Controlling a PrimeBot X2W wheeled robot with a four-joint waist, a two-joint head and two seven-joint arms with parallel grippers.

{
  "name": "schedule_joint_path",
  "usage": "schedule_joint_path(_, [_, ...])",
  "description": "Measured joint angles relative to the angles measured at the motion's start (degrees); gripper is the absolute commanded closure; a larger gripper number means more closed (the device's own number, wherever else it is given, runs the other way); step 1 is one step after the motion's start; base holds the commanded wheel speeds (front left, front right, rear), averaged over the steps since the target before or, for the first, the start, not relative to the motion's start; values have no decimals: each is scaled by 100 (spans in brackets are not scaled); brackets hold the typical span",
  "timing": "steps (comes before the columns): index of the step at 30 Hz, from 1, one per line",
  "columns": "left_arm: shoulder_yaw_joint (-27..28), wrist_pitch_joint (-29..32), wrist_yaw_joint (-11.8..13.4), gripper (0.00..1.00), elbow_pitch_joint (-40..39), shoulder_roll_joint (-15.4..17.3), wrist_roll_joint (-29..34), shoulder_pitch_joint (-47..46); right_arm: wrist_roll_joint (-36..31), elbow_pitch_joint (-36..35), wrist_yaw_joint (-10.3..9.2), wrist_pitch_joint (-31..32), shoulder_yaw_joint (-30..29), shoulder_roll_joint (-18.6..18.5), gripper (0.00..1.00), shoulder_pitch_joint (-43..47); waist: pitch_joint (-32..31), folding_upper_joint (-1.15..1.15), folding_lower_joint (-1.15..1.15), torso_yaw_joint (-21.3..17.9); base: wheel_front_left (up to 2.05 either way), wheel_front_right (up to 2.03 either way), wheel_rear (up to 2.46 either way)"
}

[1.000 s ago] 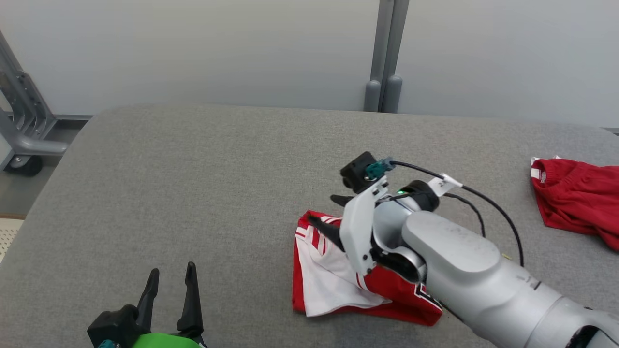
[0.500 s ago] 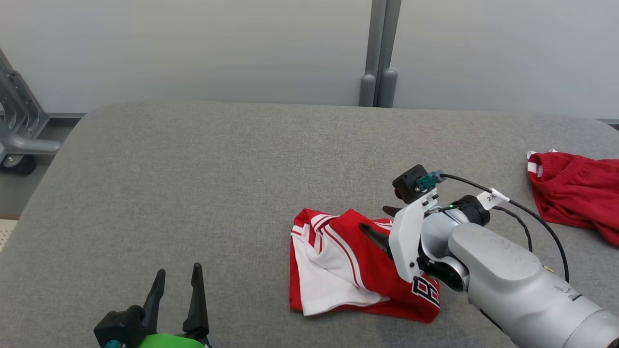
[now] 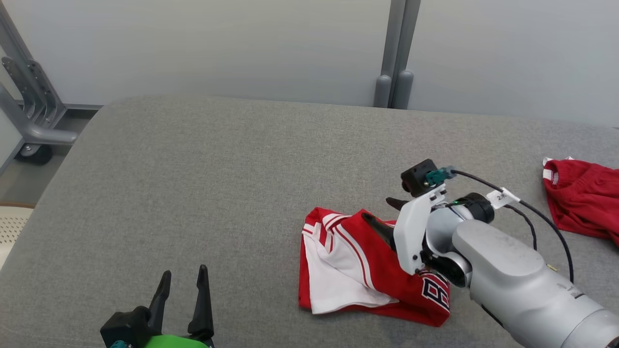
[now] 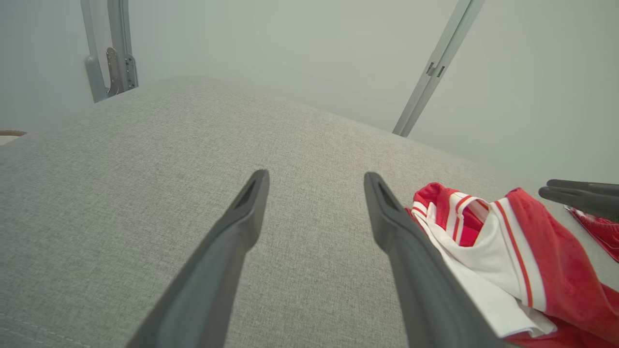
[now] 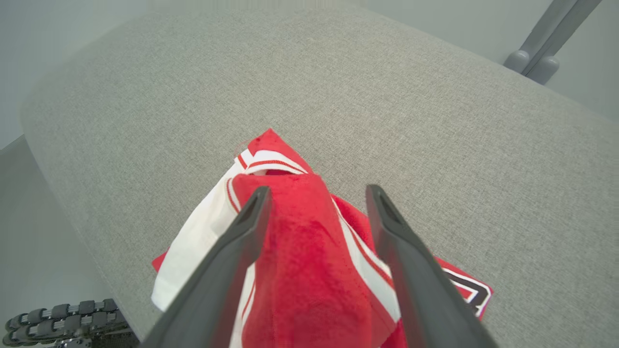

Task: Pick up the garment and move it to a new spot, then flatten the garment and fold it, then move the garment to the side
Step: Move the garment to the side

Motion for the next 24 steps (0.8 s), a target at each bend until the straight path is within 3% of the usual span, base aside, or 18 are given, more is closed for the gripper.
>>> schedule_joint_path(8, [145,0,0,0,-33,-2,0,29,441,260,-109,-115,-414,-359,0,301,-9,0,0,-86,0,0,0])
schedule_joint_path(24, [96,0,0,0,-149,-9,62,58,1537,552,-209,-267,-1241,-345,0,1149,259,0,0,-287,0,0,0])
